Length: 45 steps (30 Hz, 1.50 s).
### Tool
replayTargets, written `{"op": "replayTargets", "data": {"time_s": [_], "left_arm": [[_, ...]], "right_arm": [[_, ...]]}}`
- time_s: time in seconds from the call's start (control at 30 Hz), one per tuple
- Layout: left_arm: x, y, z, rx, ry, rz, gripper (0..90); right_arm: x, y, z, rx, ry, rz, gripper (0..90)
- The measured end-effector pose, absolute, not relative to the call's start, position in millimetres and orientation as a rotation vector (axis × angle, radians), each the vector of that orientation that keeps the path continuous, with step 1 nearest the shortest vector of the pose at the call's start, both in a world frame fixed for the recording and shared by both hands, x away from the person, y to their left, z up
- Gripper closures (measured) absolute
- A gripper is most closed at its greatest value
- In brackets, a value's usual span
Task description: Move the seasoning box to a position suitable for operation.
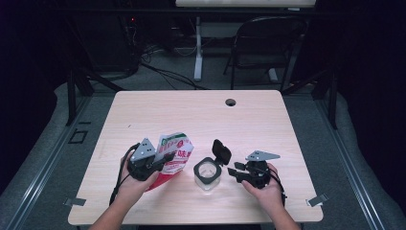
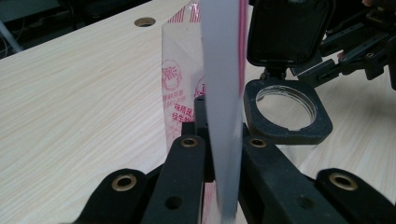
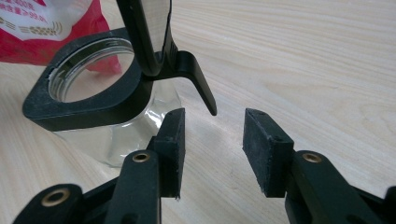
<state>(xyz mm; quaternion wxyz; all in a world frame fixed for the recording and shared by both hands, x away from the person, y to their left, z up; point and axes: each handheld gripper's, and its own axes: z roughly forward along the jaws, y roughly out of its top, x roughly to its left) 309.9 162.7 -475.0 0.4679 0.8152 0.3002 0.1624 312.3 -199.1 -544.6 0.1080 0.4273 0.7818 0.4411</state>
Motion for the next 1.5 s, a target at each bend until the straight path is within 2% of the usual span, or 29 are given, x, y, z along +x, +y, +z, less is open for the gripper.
{"op": "replayTargets", "data": {"time_s": [0.33,0.73,0.8,1.07,1.5], "left_arm": [[311.2,164.7,-473.4,2.032,0.749,0.400,90.0],[303.6,181.0,-482.4,1.991,0.757,0.293,90.0],[301.9,182.2,-483.8,1.991,0.756,0.285,90.0],[293.0,184.7,-489.7,1.984,0.742,0.300,90.0],[285.3,190.7,-498.4,1.994,0.749,0.274,89.1]], "right_arm": [[308.2,-210.1,-506.6,1.121,2.311,1.278,49.0],[298.3,-220.6,-459.8,1.146,2.246,1.326,45.3],[295.6,-219.0,-445.8,1.134,2.256,1.357,51.3],[286.3,-198.2,-413.9,1.002,2.299,1.419,58.9],[288.9,-142.4,-435.2,0.909,2.433,1.437,62.4]]}}
